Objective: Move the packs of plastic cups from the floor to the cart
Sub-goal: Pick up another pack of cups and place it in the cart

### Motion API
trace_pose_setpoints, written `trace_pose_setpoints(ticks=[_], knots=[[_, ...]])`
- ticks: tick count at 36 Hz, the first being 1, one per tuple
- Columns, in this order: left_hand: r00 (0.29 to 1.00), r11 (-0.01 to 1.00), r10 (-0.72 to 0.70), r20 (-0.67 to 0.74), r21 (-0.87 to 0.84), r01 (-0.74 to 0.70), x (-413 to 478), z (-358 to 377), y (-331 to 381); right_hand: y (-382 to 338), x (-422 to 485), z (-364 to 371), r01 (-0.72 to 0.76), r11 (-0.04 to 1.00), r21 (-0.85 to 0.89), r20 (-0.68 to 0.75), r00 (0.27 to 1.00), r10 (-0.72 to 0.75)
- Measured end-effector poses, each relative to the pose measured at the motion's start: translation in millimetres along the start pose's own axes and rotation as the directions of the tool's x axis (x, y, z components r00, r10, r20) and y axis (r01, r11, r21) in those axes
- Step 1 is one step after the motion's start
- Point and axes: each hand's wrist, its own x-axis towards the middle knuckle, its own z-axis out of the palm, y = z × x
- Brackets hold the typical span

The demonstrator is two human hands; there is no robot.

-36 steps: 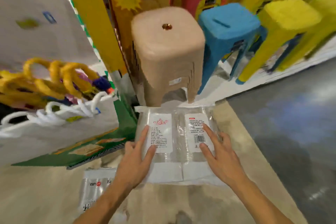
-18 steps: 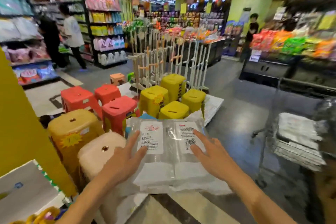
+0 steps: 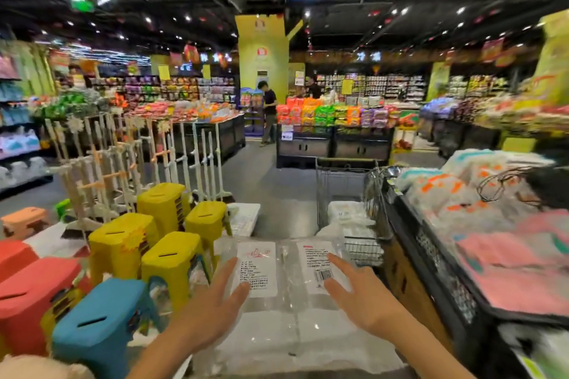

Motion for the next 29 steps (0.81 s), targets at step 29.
trace_pose_setpoints(ticks=[29], knots=[[0.998, 0.993, 0.055, 0.032, -0.102, -0.051, 251, 132, 223, 240, 190, -169, -0.017, 0.999, 0.03, -0.154, 0.988, 0.021]])
